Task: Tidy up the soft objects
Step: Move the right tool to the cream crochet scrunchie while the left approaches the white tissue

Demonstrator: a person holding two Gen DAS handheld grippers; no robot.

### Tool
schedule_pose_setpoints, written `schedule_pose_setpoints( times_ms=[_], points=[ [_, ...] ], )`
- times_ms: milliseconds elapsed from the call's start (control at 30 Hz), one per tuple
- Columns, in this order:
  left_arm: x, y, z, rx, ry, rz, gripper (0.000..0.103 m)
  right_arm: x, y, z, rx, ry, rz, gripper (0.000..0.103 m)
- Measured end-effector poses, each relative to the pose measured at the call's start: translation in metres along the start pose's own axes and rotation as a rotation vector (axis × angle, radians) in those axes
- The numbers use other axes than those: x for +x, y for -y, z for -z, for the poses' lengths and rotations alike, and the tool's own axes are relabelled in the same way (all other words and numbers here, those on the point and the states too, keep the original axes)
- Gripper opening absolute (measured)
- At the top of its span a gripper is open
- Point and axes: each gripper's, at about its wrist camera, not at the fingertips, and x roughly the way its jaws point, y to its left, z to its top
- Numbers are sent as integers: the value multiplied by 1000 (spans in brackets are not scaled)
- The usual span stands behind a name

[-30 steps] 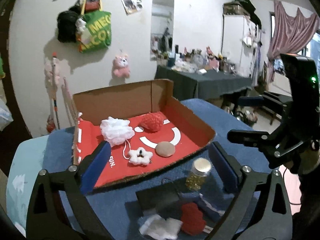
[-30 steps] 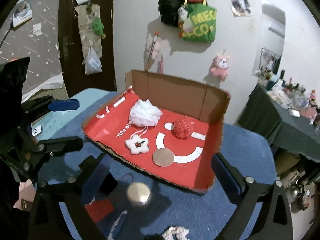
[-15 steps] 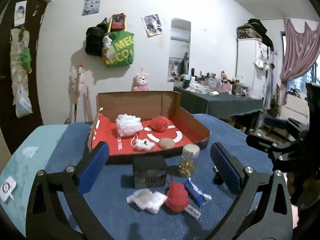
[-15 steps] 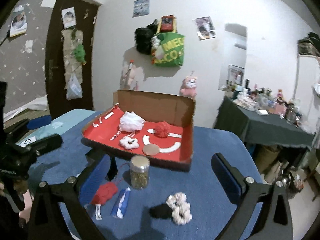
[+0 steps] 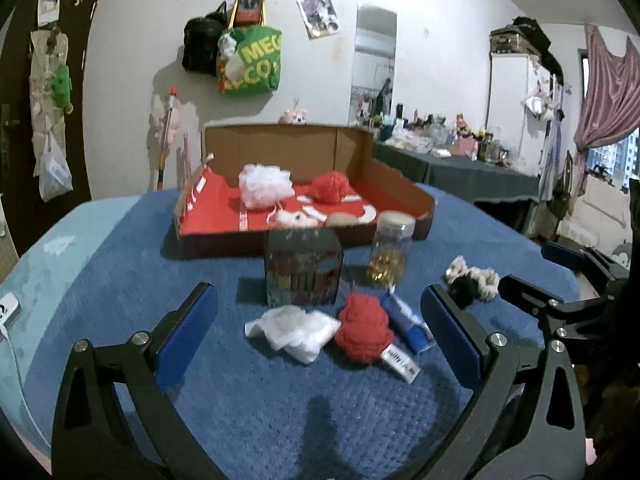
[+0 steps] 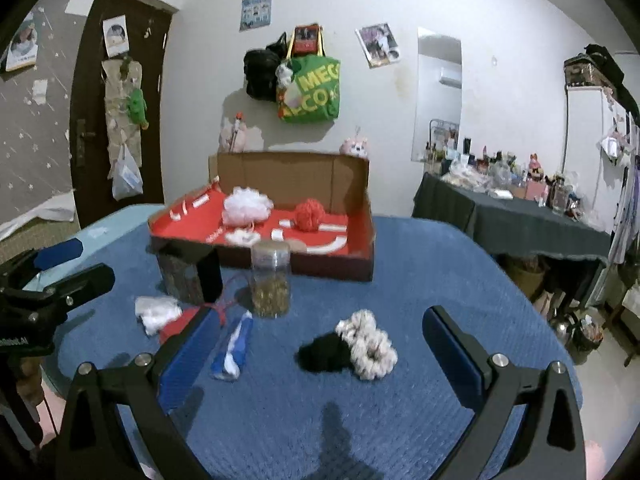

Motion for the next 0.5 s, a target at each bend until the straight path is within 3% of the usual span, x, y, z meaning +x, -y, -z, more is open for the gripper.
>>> schedule_pose_setpoints(
  times_ms=[500],
  points=[
    [37, -19, 15, -49, -134, -16, 103, 37, 16, 24, 47, -113, 5, 103]
  ],
)
